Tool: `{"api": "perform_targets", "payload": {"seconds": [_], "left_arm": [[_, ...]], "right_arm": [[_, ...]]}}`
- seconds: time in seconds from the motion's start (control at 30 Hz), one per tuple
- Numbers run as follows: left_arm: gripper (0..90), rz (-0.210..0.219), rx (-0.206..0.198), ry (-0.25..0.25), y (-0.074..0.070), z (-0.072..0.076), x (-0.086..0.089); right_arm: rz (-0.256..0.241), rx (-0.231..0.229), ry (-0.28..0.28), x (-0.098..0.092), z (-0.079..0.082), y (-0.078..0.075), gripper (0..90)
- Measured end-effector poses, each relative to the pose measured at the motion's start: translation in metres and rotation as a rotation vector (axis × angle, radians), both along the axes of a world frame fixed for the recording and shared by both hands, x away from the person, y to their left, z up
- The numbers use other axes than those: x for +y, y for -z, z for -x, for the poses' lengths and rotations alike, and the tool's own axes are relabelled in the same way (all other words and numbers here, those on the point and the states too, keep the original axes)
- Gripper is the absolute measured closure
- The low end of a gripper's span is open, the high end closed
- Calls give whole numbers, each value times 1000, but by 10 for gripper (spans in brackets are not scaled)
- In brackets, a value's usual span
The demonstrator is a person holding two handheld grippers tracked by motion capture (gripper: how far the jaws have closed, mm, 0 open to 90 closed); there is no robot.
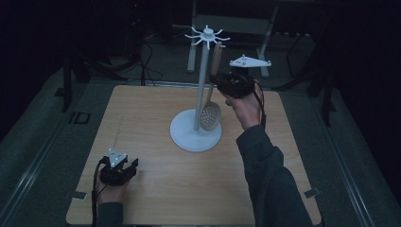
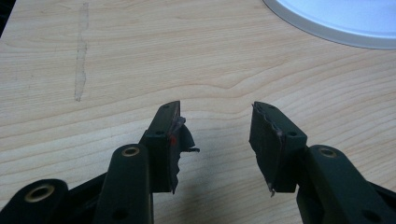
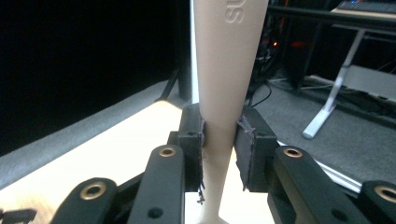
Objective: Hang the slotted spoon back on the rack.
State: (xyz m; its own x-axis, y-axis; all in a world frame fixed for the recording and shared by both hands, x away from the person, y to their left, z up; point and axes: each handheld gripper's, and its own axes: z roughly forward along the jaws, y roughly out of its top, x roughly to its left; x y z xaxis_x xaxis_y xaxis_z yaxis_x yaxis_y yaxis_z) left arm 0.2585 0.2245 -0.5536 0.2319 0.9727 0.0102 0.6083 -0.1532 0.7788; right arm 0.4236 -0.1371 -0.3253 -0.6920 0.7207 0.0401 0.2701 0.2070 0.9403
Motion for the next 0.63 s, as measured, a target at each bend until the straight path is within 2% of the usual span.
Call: {"api": "perform_targets", "payload": {"seconds": [0.03, 0.13, 0.17, 0.2, 0.23, 0.27, 0.5, 0.63], "left_arm": [[540, 1, -1, 0, 0, 0, 0], [539, -1, 3, 1, 0, 0, 0], [540, -1, 3, 1, 0, 0, 0], [540, -1, 1, 1, 0, 0, 0], [539, 0, 1, 1, 0, 0, 0], [540, -1, 0, 0, 0, 0, -1], [534, -2, 2, -2, 1, -1, -1], [524, -2, 1, -3, 1, -1, -1]], "right_arm": [[-10, -2, -7, 0, 0, 1, 671], [-39, -10, -10, -1, 4, 0, 419], [-39, -10, -10, -1, 4, 0, 419], [-36, -20, -3, -2, 6, 1, 355], [-24, -31, 25, -4, 9, 5, 206], [-19, -30, 37, -5, 9, 6, 168], [-6, -22, 48, -13, 12, 14, 118], [35, -13, 44, -20, 18, 22, 109]]}}
